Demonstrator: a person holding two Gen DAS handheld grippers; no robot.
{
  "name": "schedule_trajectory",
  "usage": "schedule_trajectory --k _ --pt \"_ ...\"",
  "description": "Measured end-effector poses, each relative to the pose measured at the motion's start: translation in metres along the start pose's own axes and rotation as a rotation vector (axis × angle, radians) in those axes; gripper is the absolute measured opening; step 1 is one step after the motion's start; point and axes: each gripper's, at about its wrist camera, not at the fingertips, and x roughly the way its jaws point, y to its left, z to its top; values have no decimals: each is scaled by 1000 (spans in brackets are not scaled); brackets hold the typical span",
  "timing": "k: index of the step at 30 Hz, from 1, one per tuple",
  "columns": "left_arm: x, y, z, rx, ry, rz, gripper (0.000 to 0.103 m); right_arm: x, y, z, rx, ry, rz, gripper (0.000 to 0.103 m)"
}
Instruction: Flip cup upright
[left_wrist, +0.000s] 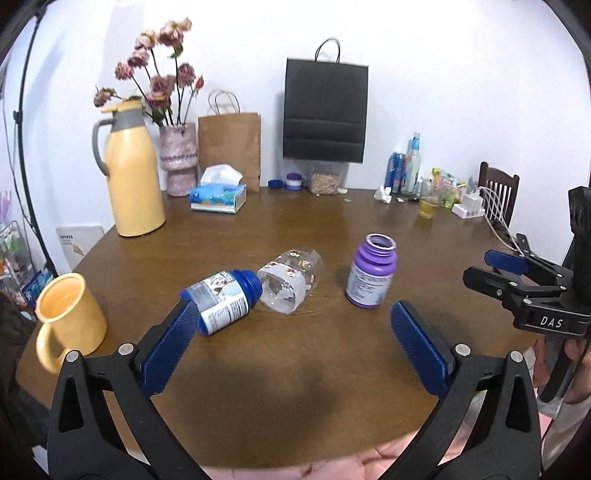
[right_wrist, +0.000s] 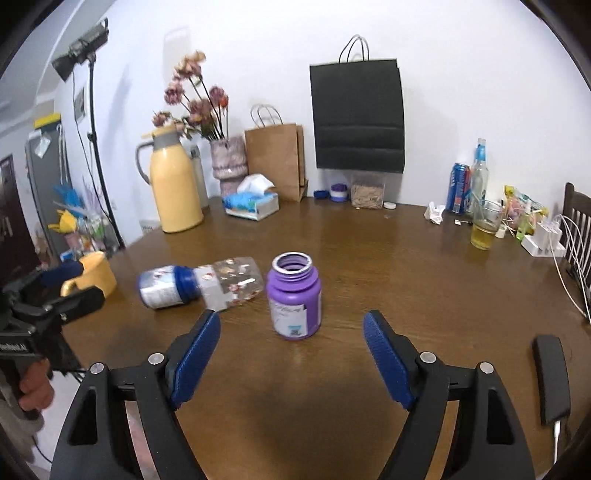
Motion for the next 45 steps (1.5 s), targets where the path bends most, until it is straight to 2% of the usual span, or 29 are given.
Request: schedule_trajectory --k 4,8,11,13,16,18,22,27,45 --pt "-27 -6 -4 25 -34 -14 103 -21 9 -6 17 -13 9 84" --pt "-37 -4 -11 16 -55 64 103 -28 18 -16 16 -30 -37 84" --pt "-54 0 -24 -29 -62 107 103 -52 31 -41 60 -93 -38 84" --pt "-68 0 -37 -48 -63 93 103 -68 44 -64 93 -140 -28 84" --pt "-84 -9 -53 -5 -89 89 103 -69 63 -82 46 -102 1 84" --pt "-92 -16 -59 30 -123 97 103 -68 69 -82 15 -94 -7 84" --pt "-97 -12 -56 4 -150 57 103 -77 67 -77 23 -133 -16 84" --pt "-98 -7 -55 -21 -152 69 103 -80 68 -75 12 -147 -32 84" --pt "-103 -7 -51 -9 -191 85 103 -89 71 -72 -5 -171 -43 84"
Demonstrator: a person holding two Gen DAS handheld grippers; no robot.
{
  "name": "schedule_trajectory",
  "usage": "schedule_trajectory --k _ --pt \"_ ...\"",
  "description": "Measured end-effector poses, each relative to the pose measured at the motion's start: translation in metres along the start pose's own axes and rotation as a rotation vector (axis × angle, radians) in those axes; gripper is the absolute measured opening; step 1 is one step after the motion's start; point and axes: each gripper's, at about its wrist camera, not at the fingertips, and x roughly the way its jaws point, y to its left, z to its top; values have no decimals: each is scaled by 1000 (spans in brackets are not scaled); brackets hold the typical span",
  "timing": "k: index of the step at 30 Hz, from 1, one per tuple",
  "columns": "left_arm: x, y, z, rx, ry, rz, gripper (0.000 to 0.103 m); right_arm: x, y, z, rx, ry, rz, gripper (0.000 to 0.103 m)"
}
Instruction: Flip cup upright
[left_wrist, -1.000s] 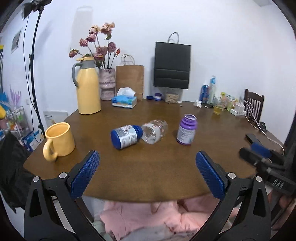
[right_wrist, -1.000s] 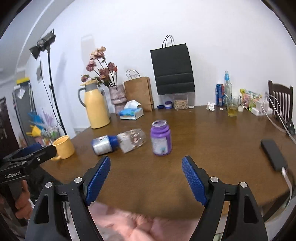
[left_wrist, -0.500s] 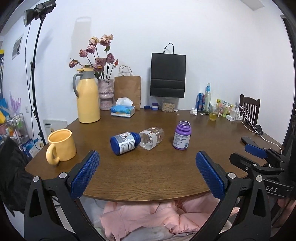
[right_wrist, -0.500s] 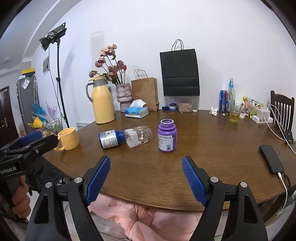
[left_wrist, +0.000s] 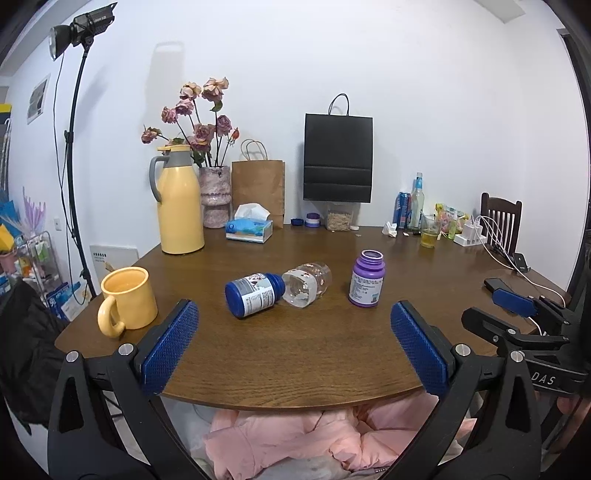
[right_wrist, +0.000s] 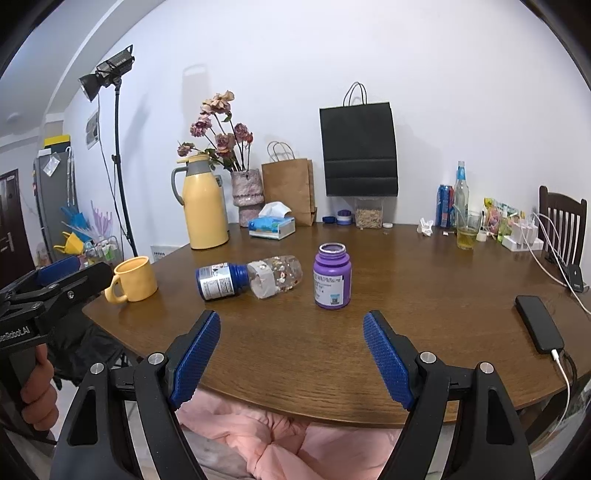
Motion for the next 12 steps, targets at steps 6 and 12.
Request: schedule_trajectory --k 6,12 --pt "-2 -1 2 4 -13 -7 103 -2 -5 2 2 -7 -2 84" --pt "-3 0 1 -2 -6 -8 103 -1 -7 3 4 -2 3 84"
